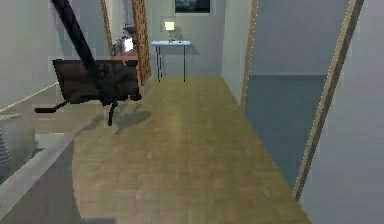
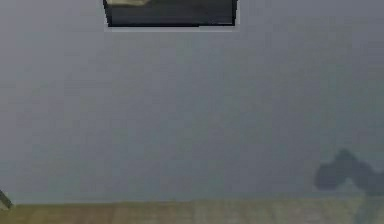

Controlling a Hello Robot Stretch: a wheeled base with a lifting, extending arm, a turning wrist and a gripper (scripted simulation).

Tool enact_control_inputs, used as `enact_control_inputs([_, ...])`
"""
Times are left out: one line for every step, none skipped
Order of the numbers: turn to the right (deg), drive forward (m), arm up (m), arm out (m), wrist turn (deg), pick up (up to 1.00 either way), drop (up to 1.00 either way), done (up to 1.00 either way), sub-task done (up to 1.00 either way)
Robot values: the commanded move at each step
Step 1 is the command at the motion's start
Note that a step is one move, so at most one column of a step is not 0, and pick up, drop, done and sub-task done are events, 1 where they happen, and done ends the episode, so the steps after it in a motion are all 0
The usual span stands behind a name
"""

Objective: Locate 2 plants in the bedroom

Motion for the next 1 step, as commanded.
enact_control_inputs([0.0,1.0,0.0,0.0,0.0,0.0,0.0,0.0,0.0])
